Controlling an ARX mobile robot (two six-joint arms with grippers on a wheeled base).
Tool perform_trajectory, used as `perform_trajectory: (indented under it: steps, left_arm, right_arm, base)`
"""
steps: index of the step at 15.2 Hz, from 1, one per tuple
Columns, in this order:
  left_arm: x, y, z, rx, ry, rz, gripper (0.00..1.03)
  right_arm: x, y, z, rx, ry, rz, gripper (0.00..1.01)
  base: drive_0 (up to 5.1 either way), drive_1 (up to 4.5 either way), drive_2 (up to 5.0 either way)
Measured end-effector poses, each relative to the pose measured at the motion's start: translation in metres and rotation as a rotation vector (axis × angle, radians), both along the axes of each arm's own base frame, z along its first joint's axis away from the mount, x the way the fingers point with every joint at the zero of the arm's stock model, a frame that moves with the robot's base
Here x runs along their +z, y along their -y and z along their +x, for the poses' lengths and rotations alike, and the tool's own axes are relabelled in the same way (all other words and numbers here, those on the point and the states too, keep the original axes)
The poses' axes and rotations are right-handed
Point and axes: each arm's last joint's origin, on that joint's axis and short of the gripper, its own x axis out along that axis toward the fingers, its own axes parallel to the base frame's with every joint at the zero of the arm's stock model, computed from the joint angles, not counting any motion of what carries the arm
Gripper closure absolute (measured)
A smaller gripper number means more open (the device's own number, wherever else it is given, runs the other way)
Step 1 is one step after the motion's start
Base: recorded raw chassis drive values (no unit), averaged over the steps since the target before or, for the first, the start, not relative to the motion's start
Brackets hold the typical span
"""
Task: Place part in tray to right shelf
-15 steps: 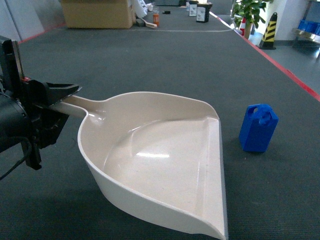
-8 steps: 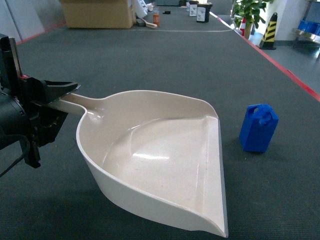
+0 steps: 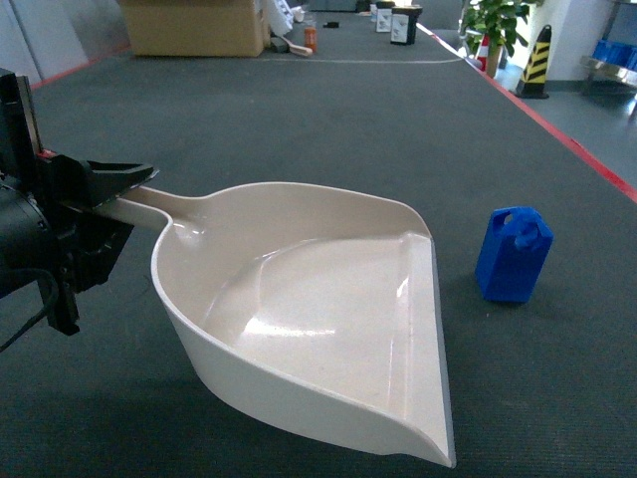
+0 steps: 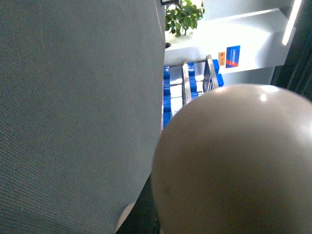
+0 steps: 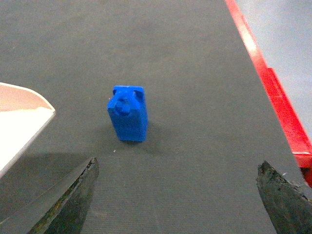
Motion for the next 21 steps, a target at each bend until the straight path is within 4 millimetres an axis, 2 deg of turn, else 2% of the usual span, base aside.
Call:
perform_trajectory:
  steps: [2,5,8,11,17,21]
  left_arm:
    - [0.0,0.0,0.0,0.0,0.0,0.0,0.88]
    - [0.0,0.0,0.0,0.0,0.0,0.0,0.88]
    - [0.0,0.0,0.0,0.0,0.0,0.0,0.88]
    - [0.0,0.0,0.0,0.0,0.0,0.0,0.88]
    - [0.0,0.0,0.0,0.0,0.0,0.0,0.88]
    - [0.0,0.0,0.0,0.0,0.0,0.0,0.88]
  right_arm:
    - [0.0,-0.013,0.042,0.041,-0.078,0.01,0.03]
    - [0.001,-0.017,0.063,0.051,-0.104,0.017,0.03]
    - [-0.005,-0.026,0.122,0.055,-0.211,0.073,0.03]
    - [-0.019,-0.038,0.159,0.09,-0.274,0.107,0.03]
    - [-0.047,-0.05,0.192,0.072,-0.367,0.128,0.05]
    - [-0.064,-0.058,0.201,0.087,-0.391,0.121,0.46]
  base:
    - [0.0,0.0,0.0]
    - [0.0,0.0,0.0]
    - [0.0,0.0,0.0]
    - [0.0,0.0,0.0]
    - [0.0,0.0,0.0]
    - [0.0,0.0,0.0]
